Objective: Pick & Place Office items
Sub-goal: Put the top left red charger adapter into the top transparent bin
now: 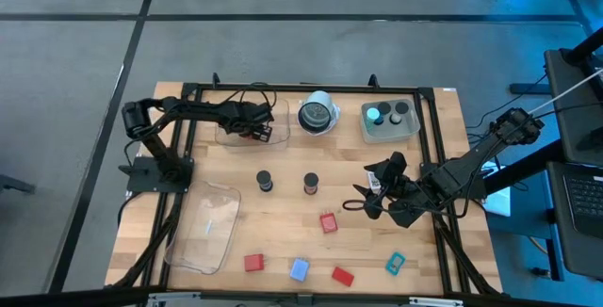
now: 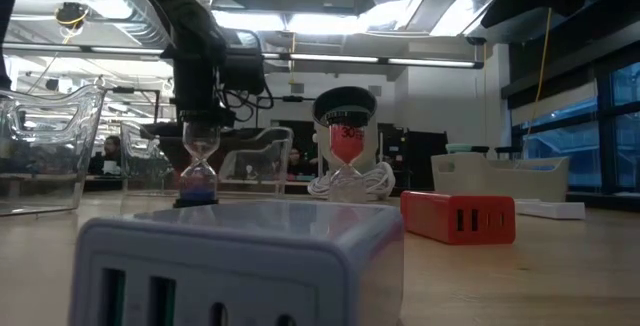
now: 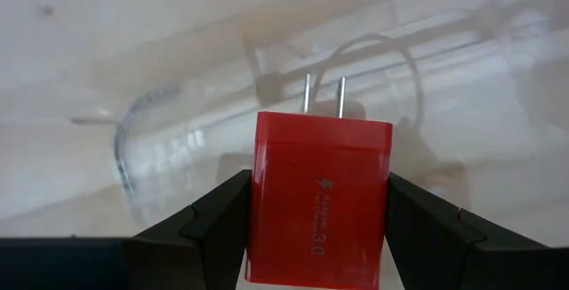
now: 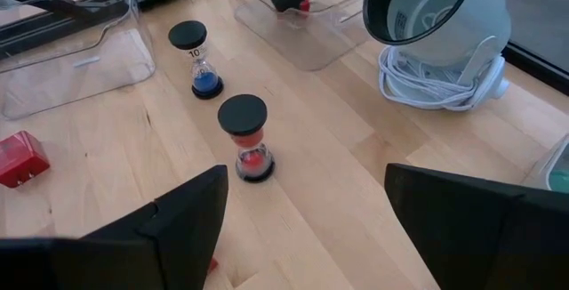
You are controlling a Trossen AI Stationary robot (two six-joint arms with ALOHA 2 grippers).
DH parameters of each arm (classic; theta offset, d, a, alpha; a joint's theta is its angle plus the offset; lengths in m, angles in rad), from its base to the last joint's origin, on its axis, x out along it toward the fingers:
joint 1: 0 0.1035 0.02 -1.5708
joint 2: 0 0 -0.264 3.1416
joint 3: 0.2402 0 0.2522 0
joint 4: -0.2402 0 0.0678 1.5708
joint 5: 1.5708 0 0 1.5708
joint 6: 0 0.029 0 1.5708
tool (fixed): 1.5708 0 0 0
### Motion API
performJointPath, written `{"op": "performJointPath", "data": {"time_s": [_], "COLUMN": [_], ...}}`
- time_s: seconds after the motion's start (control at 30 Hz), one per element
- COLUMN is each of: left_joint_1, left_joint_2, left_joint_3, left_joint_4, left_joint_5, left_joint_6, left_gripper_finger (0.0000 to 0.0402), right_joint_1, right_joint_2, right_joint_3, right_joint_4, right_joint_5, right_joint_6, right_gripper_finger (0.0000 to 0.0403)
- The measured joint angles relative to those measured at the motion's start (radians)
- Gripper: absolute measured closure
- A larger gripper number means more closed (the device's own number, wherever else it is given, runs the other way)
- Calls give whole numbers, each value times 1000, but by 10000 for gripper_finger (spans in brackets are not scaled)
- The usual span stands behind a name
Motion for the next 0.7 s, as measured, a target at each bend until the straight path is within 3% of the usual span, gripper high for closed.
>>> {"op": "performJointPath", "data": {"time_s": [0.37, 0.7], "left_joint_1": [0, 0], "left_joint_2": [-2, -3], "left_joint_3": [12, 136], "left_joint_4": [-9, -137], "left_joint_5": [12, 20], "left_joint_6": [60, 132], "left_gripper_finger": [176, 167], "right_joint_1": [0, 0], "right_joint_2": [0, 0], "right_joint_3": [0, 0], "right_joint_4": [-1, -1], "right_joint_5": [-3, -3], "right_joint_6": [-4, -3], "right_gripper_finger": [97, 97]}}
